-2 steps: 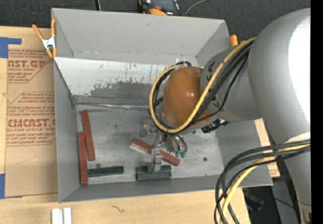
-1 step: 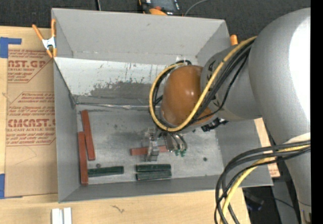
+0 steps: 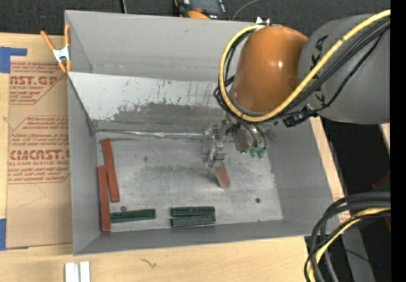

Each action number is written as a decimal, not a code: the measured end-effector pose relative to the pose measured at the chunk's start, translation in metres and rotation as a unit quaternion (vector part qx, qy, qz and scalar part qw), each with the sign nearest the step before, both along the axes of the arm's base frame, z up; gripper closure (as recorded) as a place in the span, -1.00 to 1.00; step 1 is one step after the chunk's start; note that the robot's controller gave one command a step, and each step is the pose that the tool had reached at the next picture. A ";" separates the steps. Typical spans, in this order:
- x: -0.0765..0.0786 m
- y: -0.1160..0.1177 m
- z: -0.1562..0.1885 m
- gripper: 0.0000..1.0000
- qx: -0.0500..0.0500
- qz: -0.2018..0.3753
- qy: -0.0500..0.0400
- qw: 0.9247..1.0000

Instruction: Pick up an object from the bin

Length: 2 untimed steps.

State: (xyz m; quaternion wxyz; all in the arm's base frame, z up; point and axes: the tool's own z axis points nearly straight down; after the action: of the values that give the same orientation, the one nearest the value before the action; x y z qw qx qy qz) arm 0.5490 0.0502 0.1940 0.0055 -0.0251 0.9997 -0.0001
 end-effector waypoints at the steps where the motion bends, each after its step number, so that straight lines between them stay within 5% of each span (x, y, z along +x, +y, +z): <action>1: -0.002 0.001 -0.005 -1.00 0.000 0.000 0.004 1.000; 2: 0.014 -0.029 -0.128 -1.00 0.001 -0.048 0.009 0.999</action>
Offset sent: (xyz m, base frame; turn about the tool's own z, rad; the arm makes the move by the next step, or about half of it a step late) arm 0.0000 0.0000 0.0000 0.0000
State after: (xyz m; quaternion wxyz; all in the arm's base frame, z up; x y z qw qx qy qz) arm 0.5630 0.0207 0.0657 -0.0032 0.0234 0.9997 0.0004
